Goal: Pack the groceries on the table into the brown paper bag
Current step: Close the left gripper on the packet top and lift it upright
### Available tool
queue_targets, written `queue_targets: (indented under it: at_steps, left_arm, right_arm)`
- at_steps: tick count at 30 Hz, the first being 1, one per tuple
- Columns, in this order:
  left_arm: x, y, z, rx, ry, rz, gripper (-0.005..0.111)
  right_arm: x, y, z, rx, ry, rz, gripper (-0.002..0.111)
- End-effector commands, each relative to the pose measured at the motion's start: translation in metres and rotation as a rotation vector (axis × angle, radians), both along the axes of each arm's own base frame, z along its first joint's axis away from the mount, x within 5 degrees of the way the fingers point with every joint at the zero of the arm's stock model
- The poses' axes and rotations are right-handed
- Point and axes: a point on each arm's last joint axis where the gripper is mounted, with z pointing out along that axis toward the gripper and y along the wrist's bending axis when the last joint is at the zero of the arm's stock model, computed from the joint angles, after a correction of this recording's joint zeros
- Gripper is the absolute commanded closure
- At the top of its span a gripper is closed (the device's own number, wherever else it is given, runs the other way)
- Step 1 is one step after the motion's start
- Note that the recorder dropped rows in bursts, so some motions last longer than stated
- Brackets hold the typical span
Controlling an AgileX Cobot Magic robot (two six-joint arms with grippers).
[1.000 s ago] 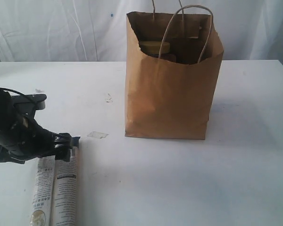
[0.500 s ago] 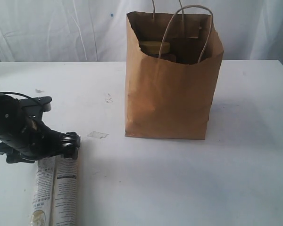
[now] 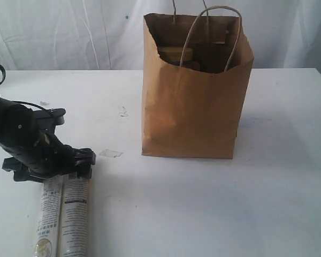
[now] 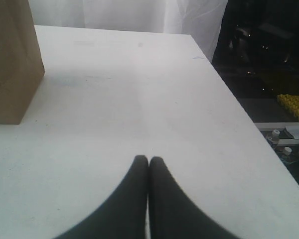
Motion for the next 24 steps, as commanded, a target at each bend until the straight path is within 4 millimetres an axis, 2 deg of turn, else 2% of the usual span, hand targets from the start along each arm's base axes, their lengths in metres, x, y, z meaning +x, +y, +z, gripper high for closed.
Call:
queue_targets:
  at_steps: [1,2,3,4,6,11,15,19,24]
  left_arm:
    - [-0.010,0.003,-0.020,0.056,0.140,0.009,0.023]
    - [-0.012,0.004,-0.020,0.066,0.160,0.010,0.033]
    - [-0.014,0.005,-0.020,0.077,0.184,0.010,0.052]
    - [-0.014,0.005,-0.018,0.095,0.205,-0.017,0.079]
    - [-0.013,0.005,-0.015,0.127,0.223,-0.084,0.106]
    - [-0.007,0.008,-0.002,0.245,0.260,-0.222,0.106]
    - [-0.003,0.018,0.018,0.411,0.354,-0.310,0.107]
    - [0.003,0.027,0.059,0.536,0.336,-0.324,0.107]
    - [0.005,0.024,0.132,0.470,0.128,-0.336,0.107]
  right_arm:
    - [0.000,0.000,0.000,-0.007,-0.005,-0.001,0.108]
    - [0.000,0.000,0.000,-0.007,-0.005,-0.001,0.108]
    - [0.000,0.000,0.000,-0.007,-0.005,-0.001,0.108]
    - [0.000,0.000,0.000,-0.007,-0.005,-0.001,0.108]
    - [0.000,0.000,0.000,-0.007,-0.005,-0.001,0.108]
    - [0.000,0.000,0.000,-0.007,-0.005,-0.001,0.108]
    - [0.000,0.000,0.000,-0.007,-0.005,-0.001,0.108]
    - [0.000,0.000,0.000,-0.007,-0.005,-0.001,0.108]
    - [0.000,0.000,0.000,-0.007,-0.005,-0.001,0.108]
